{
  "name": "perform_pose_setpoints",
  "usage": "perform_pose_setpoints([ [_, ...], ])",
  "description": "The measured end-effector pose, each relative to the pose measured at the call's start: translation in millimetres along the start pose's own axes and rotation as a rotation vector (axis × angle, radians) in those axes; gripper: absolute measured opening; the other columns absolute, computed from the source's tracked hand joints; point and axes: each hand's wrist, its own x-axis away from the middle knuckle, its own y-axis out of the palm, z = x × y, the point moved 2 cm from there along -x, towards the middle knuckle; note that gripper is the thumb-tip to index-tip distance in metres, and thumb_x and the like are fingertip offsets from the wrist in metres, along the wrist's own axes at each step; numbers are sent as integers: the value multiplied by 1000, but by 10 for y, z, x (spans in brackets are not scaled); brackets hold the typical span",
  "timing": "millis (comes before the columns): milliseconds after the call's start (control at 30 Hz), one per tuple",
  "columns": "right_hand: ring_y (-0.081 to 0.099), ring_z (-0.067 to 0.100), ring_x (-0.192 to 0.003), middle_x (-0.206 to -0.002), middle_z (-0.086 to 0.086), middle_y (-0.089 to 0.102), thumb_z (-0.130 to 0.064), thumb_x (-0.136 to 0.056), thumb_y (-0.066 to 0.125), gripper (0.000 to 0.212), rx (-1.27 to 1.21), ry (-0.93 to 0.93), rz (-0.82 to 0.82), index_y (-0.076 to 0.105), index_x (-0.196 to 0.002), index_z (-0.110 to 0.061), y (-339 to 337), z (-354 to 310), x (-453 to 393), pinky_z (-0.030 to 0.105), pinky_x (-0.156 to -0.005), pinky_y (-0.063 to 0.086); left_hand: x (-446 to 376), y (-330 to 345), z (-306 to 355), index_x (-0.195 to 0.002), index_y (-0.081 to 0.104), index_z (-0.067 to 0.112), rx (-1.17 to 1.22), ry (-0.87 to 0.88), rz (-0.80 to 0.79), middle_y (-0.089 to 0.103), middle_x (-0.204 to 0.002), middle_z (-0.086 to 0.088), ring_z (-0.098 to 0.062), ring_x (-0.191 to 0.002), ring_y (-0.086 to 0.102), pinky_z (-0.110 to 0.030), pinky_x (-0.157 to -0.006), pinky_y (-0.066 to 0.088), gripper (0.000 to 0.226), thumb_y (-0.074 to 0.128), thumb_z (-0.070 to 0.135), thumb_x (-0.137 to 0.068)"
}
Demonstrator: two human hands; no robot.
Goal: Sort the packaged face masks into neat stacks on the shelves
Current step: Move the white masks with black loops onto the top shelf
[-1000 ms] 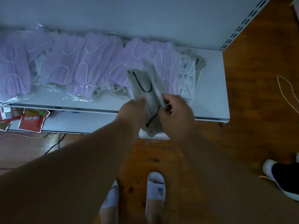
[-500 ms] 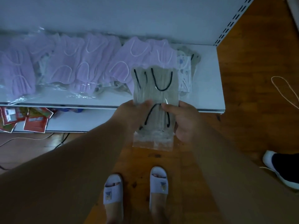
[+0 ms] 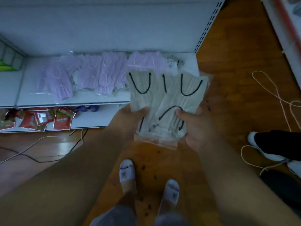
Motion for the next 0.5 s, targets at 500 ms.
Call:
perform_pose_setpoints([
  [500,73,29,-94,-98,10,77,-11,-91,68,12,-225,-278,-155,70,-103,-9,-693,-1902,1922,57,-90,55,2436,1107,1391,-105,69,20,-44,533,117,78,-98,-2,-23,-94,74,-48,-86,59,10,64,18,-96],
])
